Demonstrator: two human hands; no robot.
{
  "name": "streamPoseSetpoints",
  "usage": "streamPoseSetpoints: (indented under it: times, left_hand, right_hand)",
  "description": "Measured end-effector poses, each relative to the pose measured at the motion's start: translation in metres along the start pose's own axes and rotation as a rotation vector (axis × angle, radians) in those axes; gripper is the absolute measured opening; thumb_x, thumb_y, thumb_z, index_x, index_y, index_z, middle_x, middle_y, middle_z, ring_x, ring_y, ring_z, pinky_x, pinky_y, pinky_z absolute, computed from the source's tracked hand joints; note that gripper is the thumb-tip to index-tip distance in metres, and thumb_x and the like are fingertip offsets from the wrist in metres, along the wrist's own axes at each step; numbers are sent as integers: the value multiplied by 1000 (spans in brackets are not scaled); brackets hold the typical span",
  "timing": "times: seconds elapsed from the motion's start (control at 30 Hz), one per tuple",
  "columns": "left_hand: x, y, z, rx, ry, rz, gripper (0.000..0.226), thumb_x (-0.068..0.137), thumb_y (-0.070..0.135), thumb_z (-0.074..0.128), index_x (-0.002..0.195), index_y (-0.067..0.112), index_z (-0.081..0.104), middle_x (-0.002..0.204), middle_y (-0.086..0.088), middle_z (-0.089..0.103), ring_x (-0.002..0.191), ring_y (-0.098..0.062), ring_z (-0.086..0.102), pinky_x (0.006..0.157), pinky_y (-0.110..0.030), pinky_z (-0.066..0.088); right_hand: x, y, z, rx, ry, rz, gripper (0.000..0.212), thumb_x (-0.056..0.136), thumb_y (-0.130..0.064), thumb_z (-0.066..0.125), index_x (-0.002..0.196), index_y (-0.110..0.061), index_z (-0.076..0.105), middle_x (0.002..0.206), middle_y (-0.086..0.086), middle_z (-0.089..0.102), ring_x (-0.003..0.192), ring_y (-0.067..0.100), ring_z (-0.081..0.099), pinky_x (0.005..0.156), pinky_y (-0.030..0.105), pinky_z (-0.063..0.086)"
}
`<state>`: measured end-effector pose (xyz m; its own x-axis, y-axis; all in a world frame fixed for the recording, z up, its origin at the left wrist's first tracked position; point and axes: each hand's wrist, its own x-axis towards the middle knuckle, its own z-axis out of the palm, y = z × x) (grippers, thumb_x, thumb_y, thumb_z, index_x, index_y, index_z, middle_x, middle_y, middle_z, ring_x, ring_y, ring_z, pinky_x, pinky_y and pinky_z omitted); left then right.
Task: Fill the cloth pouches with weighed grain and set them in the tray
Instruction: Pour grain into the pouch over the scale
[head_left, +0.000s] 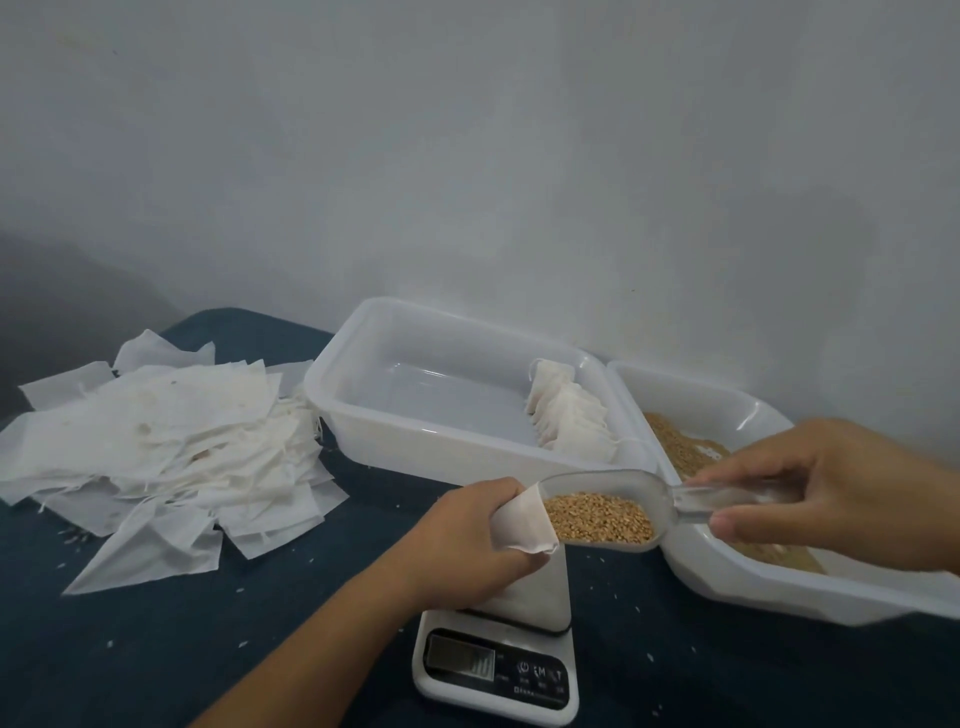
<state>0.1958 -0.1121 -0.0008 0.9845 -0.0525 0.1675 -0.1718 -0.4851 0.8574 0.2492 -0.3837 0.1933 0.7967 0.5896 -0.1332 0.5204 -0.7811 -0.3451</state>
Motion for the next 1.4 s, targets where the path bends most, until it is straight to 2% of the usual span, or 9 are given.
streamPoseSetpoints:
  times: [0.17,0.3,0.4,0.57,0.7,0.87,1.0,1.17,1.4]
  left_hand:
    - [0,0,0,-9,-13,1,29,87,49,73,110,36,62,108,16,67,98,-4,64,87,-33,59]
    - [0,0,1,-17,-24,-11,31,87,50,73,112,37,61,111,15,67,100,-6,64,90,-35,59]
    - [0,0,1,-14,-24,-11,31,87,50,73,112,36,62,111,14,67,100,-6,64,89,-35,59]
    - [1,0,1,-22,-18,-11,27,86,51,73,105,37,61,104,15,66,94,-4,63,80,-27,57]
    - [1,-1,2,-39,-16,-9,23,85,51,73,101,40,60,101,16,65,93,-3,64,75,-22,53]
    - [1,-1,2,-60,-26,-19,26,84,53,72,104,42,60,104,17,66,95,-3,64,75,-21,52]
    - [0,0,1,-63,-15,-26,25,79,59,70,96,44,58,97,21,64,90,9,60,69,-16,47]
    - [0,1,0,-64,-10,-17,22,80,57,70,93,44,58,94,25,63,89,10,60,65,-11,44]
    - [-1,4,-2,-126,1,-30,21,86,51,73,100,40,62,98,16,67,90,6,64,67,-14,49]
  right_hand:
    - [1,-3,-1,19,-18,-6,55,52,-91,70,101,-66,72,93,-26,77,84,-2,73,80,17,57]
    - [1,-3,-1,21,-30,-16,56,53,-92,69,102,-66,72,95,-24,77,86,0,73,84,25,60]
    - [1,-5,-1,33,-27,-24,56,53,-92,71,101,-64,73,95,-23,78,86,0,74,83,24,58]
    - [0,-7,-2,21,-22,-32,49,58,-87,72,101,-64,73,95,-25,77,85,-2,73,80,17,57]
    - [0,-5,-2,6,-21,-26,40,62,-77,74,100,-66,72,95,-27,76,86,-2,73,83,22,58]
    - [-1,-1,-2,27,-11,-14,54,54,-91,71,101,-64,73,95,-22,78,87,1,74,83,21,57]
    - [-4,-1,1,54,3,-11,54,54,-89,73,100,-62,74,93,-22,78,82,-1,73,75,12,55]
    - [-4,0,3,58,4,-25,45,62,-81,75,102,-61,75,95,-22,78,85,0,74,79,16,56]
    - [-9,10,7,89,33,-29,50,60,-83,76,104,-58,76,97,-17,79,85,5,76,81,26,59]
